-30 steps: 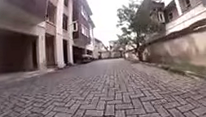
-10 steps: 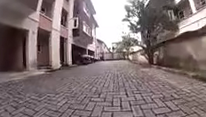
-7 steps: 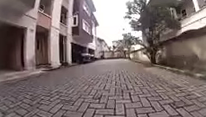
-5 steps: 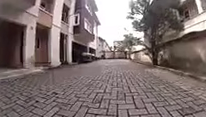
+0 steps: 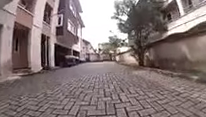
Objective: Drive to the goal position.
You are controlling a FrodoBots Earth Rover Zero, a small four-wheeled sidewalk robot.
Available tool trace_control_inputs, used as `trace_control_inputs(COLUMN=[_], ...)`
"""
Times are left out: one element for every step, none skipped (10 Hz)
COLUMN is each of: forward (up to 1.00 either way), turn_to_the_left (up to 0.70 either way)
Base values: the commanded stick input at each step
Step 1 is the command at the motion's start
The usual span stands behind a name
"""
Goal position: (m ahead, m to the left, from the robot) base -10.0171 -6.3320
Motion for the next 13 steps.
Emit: trace_control_inputs(forward=[0.69, 0.69, 0.69, 0.69, 0.69, 0.69, 0.69, 0.69, 0.69, 0.69, 0.69, 0.69, 0.69], turn_to_the_left=[0.03, 0.03, 0.02, 0.00, -0.18, -0.35, -0.35, -0.12, 0.03, 0.03, 0.03, 0.03, 0.03])
